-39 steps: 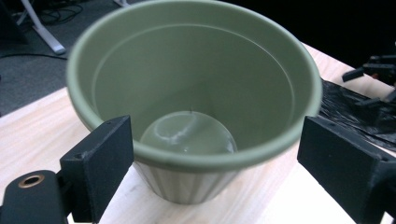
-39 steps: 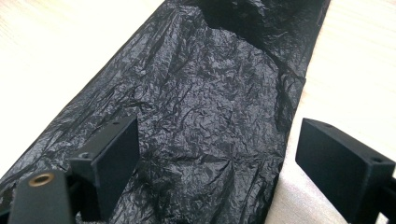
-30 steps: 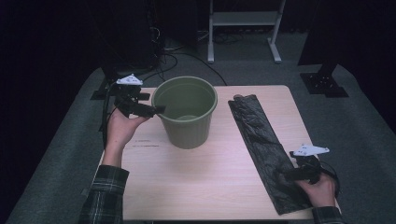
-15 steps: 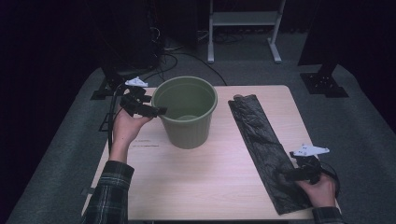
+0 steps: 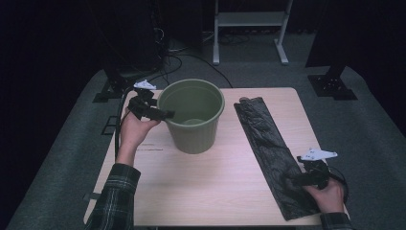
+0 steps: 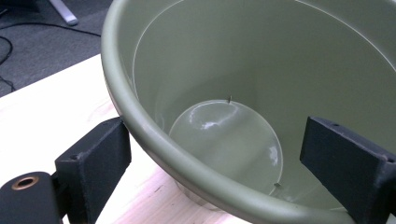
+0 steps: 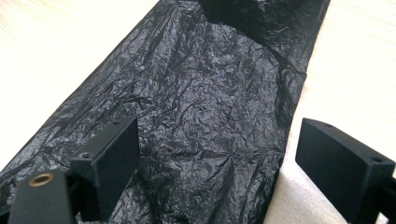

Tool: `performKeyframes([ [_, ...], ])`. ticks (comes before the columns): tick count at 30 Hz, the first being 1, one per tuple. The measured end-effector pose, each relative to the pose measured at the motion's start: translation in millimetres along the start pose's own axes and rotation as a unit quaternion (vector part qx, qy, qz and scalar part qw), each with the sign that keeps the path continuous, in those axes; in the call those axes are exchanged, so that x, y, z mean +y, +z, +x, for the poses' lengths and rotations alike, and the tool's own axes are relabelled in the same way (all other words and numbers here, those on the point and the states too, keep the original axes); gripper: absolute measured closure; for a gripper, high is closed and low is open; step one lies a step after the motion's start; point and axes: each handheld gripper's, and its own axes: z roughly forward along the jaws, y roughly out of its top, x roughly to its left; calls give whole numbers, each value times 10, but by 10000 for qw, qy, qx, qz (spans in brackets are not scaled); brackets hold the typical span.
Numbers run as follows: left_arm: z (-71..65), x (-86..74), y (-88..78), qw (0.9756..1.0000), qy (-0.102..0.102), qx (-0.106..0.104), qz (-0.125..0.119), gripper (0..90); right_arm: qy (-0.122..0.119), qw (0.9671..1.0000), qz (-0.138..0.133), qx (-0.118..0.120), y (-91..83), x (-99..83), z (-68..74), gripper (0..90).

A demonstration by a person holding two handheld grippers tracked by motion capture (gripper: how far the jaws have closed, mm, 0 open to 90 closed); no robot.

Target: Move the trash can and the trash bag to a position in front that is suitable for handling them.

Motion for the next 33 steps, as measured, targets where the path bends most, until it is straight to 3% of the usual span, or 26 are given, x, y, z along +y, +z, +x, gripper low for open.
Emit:
performKeyframes([
  [9,-293,-57,44,9990,169,-410,-92,74,16,10000,-19,13,-4,-2,-1,124],
  [16,-506,-87,54,9981,417,-452,-32,74,31,10000,-29,6,-6,-1,0,124],
  [17,-559,-100,78,9974,456,-561,19,74,40,10000,-29,9,-7,-1,2,124],
  [23,-669,-118,101,9968,431,-678,-54,74,48,10000,-35,-4,-14,1,5,124],
  [33,-928,-103,153,9945,572,-879,1,73,33,10000,-37,-10,-12,1,2,124],
])
